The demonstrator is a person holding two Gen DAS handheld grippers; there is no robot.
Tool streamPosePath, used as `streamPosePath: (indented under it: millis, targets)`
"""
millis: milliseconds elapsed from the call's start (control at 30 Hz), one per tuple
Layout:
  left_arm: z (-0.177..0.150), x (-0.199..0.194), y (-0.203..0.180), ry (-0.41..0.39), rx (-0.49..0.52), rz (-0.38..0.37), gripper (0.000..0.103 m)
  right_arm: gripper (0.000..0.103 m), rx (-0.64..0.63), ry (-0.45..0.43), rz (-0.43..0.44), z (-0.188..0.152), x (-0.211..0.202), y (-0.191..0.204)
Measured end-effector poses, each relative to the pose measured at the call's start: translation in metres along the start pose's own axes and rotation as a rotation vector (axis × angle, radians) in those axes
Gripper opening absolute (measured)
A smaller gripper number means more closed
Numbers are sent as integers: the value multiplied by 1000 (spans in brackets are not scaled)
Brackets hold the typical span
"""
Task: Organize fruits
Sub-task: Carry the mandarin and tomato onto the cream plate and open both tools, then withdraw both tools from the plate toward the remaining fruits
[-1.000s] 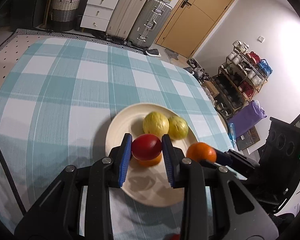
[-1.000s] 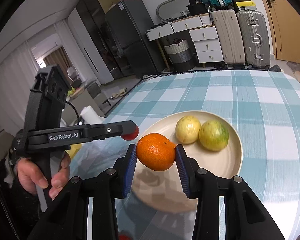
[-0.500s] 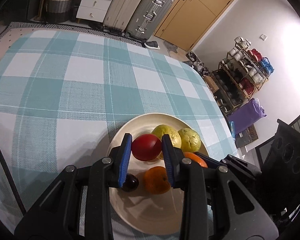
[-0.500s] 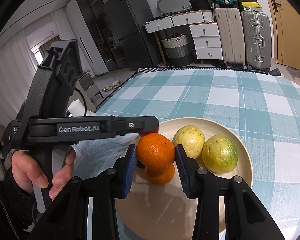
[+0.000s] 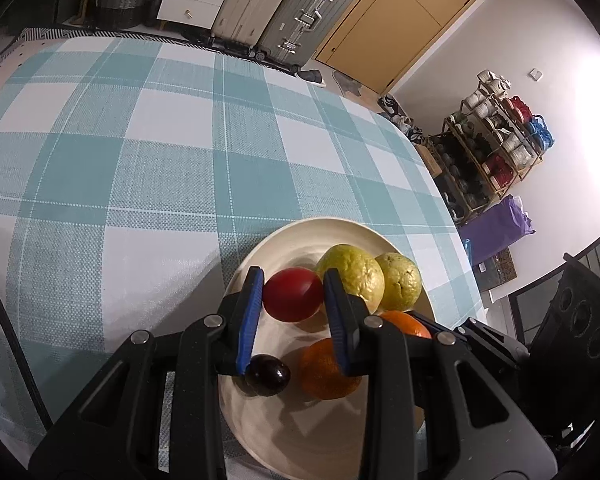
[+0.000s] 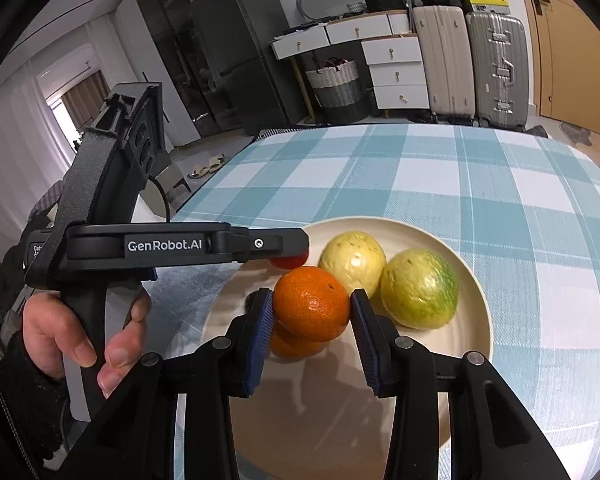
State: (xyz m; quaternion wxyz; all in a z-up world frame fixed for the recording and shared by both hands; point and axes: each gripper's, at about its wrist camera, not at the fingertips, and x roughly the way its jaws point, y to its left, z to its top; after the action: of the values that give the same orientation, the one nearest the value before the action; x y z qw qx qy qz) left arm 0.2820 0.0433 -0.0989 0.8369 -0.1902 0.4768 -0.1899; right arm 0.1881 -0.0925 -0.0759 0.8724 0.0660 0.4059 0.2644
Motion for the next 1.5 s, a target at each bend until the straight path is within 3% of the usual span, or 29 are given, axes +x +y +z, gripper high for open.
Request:
streamPosePath:
  millis: [200, 300, 367, 533, 700, 800, 1033, 1267, 1500]
  targets:
    - [1, 5, 1, 10, -18, -16, 28, 42, 44, 8, -8, -3, 3, -8]
    - [2, 3, -1, 5, -16, 11, 31, 54, 47, -27, -1, -3, -3, -8]
    - [2, 1, -4, 0, -11, 25, 32, 55, 36, -56, 0, -2, -10, -6]
    - [-1, -13, -10, -20, -5, 36, 40, 55, 24, -81, -6, -1, -20, -4]
    - [-10, -31, -17, -50, 9, 77, 54, 56, 41, -102, -27, -6, -35, -6]
    - [-16, -41, -22, -63, 19, 104, 54, 57, 51, -113, -36, -10, -44, -7]
    - [-39, -69, -40, -113, 68, 163, 62, 72, 44, -142, -69, -23, -67, -3]
    - [-64, -95, -55, -155, 86, 213, 80, 81, 55, -161, -90, -36, -87, -1]
    - [-90, -120, -74, -196, 120, 243, 87, 88, 54, -172, -109, -50, -106, 3]
